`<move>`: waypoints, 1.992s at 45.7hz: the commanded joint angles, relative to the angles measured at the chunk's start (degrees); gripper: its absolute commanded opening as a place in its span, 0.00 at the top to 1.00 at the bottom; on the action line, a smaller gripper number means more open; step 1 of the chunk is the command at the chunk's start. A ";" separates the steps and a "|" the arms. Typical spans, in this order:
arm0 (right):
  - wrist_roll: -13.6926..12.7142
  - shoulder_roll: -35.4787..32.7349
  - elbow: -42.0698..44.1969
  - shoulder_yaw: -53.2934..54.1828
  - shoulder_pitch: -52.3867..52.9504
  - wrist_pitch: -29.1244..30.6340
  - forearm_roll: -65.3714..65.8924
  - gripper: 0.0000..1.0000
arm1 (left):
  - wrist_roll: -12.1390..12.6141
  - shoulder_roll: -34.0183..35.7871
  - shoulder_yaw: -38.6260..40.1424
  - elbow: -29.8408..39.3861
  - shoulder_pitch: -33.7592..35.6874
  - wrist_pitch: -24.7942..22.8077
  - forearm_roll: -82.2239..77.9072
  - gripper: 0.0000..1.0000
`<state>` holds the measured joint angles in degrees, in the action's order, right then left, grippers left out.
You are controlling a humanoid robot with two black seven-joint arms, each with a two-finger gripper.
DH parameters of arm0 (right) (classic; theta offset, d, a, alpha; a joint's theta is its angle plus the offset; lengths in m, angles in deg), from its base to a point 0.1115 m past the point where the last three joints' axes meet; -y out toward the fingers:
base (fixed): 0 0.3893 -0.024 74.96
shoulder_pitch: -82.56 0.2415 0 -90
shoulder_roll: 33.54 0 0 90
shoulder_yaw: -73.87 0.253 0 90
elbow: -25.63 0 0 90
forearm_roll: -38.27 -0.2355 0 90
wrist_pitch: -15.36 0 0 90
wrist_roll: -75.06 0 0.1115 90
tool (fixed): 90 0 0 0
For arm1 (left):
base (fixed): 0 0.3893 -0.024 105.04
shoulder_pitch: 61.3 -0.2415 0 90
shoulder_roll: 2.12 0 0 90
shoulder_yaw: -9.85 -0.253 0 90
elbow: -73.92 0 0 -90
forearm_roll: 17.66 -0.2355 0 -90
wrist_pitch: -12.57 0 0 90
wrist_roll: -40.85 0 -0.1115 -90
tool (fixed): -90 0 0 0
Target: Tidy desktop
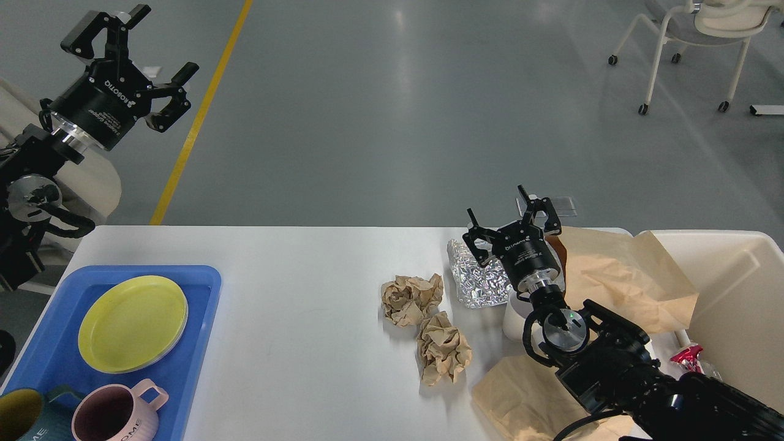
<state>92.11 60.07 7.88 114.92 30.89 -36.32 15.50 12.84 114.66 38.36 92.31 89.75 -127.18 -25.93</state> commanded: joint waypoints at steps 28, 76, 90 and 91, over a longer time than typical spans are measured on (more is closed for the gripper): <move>0.00 0.00 0.08 0.00 0.08 0.00 0.00 0.00 | 0.06 -9.12 7.08 -0.03 -5.32 9.24 6.51 0.00; 0.00 0.00 0.17 0.00 0.08 -0.09 0.00 0.00 | 0.85 -12.90 13.85 0.06 -24.48 1.33 6.42 0.00; 0.00 0.00 0.08 0.00 0.00 -0.09 0.00 0.00 | 0.76 -12.90 13.94 0.06 -24.48 1.33 6.42 0.00; 0.00 0.00 0.08 0.00 0.00 -0.09 0.00 0.00 | 0.76 -12.90 14.03 0.06 -24.48 1.33 6.42 0.00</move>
<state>92.11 60.07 7.97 114.93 30.90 -36.41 15.50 13.60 101.77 52.29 92.37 65.26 -125.89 -19.52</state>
